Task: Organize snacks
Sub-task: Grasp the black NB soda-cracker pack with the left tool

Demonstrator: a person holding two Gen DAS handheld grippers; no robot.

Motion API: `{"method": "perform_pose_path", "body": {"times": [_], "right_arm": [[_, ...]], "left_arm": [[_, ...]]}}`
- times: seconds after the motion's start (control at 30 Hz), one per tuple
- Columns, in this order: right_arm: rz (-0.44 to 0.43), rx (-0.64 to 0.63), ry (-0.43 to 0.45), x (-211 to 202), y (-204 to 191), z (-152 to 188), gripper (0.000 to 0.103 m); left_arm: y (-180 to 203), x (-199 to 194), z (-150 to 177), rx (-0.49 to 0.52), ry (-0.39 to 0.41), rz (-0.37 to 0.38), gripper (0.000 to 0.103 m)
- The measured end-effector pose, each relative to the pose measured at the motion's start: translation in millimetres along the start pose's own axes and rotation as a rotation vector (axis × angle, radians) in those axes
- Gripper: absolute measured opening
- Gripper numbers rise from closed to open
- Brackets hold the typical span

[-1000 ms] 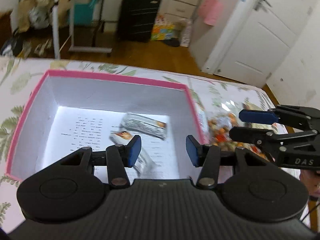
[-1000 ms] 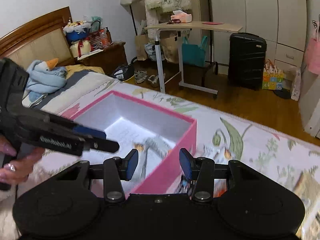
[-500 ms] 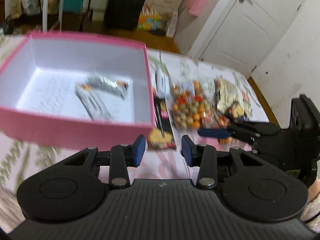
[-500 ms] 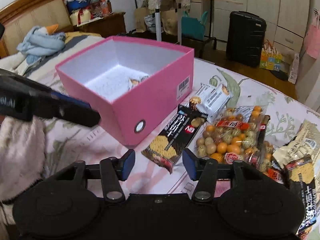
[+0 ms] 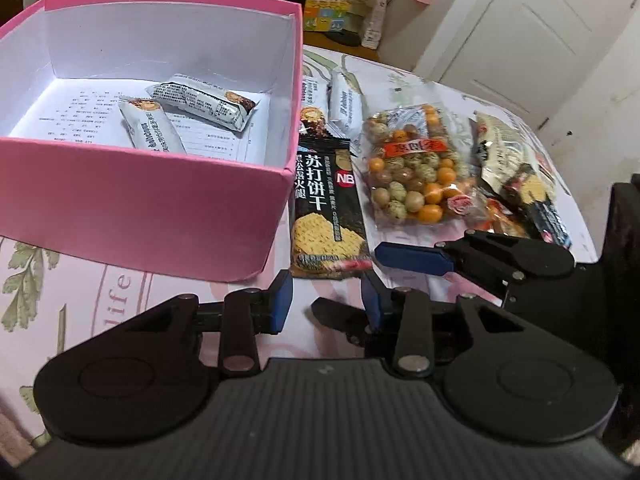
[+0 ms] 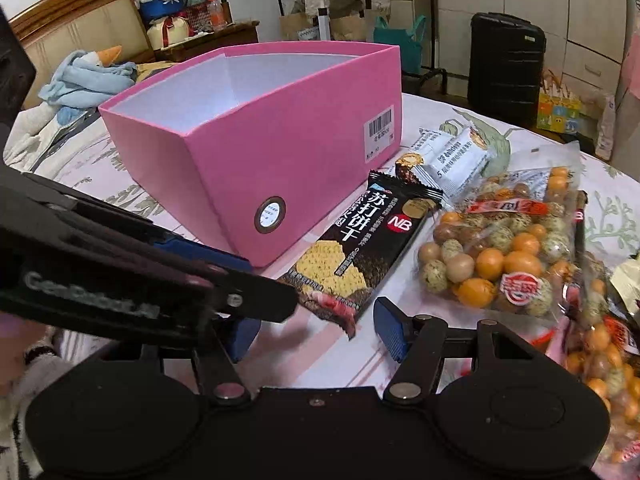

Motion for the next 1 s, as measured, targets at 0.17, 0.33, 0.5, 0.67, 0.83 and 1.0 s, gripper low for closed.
{"method": "perform_pose_path", "body": {"times": [0.17,0.33,0.5,0.67,0.83,1.0], "right_arm": [[0.041,-0.077,0.011,10.4,-7.1,1.4,0.072],[0.028,-0.087,0.025,10.6,-9.9,0.9,0.073],[0.015,-0.058,0.029,-1.3,-10.3,0.2,0.072],[-0.01,-0.074,0.022,-19.3,-10.5,3.0,0.072],[-0.087,-0.108,-0.026,-35.5,-15.8,14.2,0.075],[-0.041,-0.03,-0.051,-26.1,-0.3,18.8,0.081]], "left_arm": [[-3.2,17.6,-1.0,-0.016,0.013,-0.052,0.043],[1.8,25.5,-0.6,0.038,0.03,-0.068,0.042],[11.0,19.7,-0.5,0.072,0.009,-0.007,0.043],[13.5,15.5,2.7,0.022,-0.097,0.079,0.043],[15.7,6.1,18.3,0.02,-0.199,0.135,0.043],[18.1,3.7,8.8,0.042,-0.123,0.097,0.043]]}}
Point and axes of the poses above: each gripper's, at about its wrist camera, not at the fingertips, and x roughly the way its jaws point, y to its right, z to its underside, the point moved 8 cm from there along x, roughly the way its jaws point, and after that the axes turned 12 degrees about -x, right-handed, at the moved point
